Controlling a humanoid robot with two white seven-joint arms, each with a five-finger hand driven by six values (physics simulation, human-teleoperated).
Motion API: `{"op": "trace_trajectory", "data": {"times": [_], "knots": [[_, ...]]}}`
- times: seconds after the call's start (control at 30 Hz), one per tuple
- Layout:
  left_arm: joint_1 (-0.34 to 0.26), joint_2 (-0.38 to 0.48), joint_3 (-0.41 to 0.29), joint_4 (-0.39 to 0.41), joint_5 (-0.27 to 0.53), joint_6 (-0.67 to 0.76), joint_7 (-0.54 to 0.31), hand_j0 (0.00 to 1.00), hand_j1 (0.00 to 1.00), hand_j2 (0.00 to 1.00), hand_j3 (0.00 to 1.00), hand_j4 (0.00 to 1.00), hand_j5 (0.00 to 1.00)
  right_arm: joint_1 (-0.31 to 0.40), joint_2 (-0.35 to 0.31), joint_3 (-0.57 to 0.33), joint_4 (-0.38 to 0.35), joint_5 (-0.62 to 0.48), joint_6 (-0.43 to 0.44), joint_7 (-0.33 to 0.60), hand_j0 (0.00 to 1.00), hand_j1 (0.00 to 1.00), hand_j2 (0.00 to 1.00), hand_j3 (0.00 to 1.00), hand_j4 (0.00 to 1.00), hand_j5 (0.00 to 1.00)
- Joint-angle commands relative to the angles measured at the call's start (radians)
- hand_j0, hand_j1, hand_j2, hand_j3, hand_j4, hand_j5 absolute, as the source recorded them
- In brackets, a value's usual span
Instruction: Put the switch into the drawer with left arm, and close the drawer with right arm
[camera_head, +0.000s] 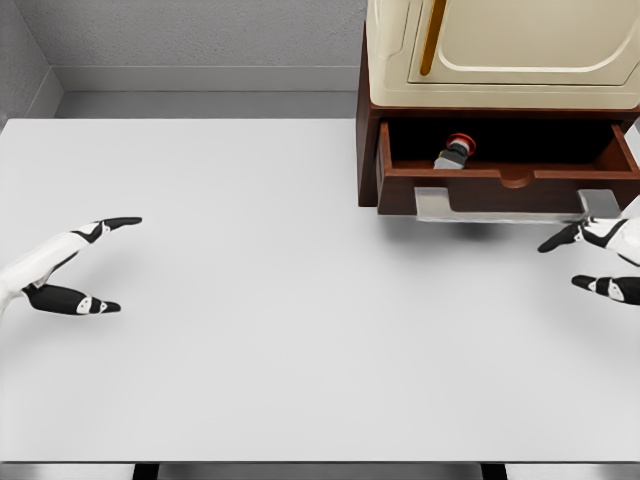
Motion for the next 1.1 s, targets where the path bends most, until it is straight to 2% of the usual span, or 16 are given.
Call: {"op": "trace_trajectory", "data": {"times": [0.0, 0.07, 0.37, 0.43, 0.53, 0.67, 1.07], "knots": [[0.002, -0.005, 0.025, 0.002, 0.031, 0.003, 0.000, 1.00, 1.00, 1.00, 1.00, 1.00, 1.00, 0.000, -0.002, 0.011, 0.000, -0.003, 0.001, 0.000, 0.68, 0.68, 0.68, 0.68, 0.68, 0.68], [0.003, -0.020, 0.052, 0.004, 0.033, 0.003, 0.000, 1.00, 1.00, 1.00, 1.00, 1.00, 1.00, 0.005, -0.005, 0.010, -0.003, -0.003, 0.001, 0.000, 0.68, 0.68, 0.68, 0.68, 0.68, 0.68], [0.003, -0.026, 0.055, 0.002, 0.031, 0.003, 0.000, 1.00, 1.00, 1.00, 1.00, 1.00, 1.00, -0.003, 0.021, 0.022, -0.006, 0.022, 0.001, 0.000, 0.68, 0.68, 0.68, 0.68, 0.68, 0.68], [0.003, -0.026, 0.055, 0.002, 0.031, 0.003, 0.000, 1.00, 1.00, 1.00, 1.00, 1.00, 1.00, -0.026, 0.041, 0.037, -0.006, 0.034, 0.001, 0.001, 0.68, 0.68, 0.68, 0.68, 0.68, 0.68], [0.003, -0.028, 0.055, 0.002, 0.031, 0.003, 0.000, 1.00, 1.00, 1.00, 1.00, 1.00, 1.00, -0.112, 0.094, 0.097, -0.004, 0.076, 0.001, 0.001, 0.68, 0.68, 0.68, 0.68, 0.68, 0.68], [0.003, -0.028, 0.055, 0.002, 0.031, 0.003, 0.000, 1.00, 1.00, 1.00, 1.00, 1.00, 1.00, -0.152, 0.130, 0.121, 0.000, 0.103, 0.001, 0.001, 0.68, 0.68, 0.68, 0.68, 0.68, 0.68], [0.003, -0.028, 0.055, 0.002, 0.031, 0.003, 0.000, 1.00, 1.00, 1.00, 1.00, 1.00, 1.00, -0.201, 0.154, 0.155, 0.003, 0.116, 0.001, 0.003, 0.68, 0.68, 0.68, 0.68, 0.68, 0.68]]}}
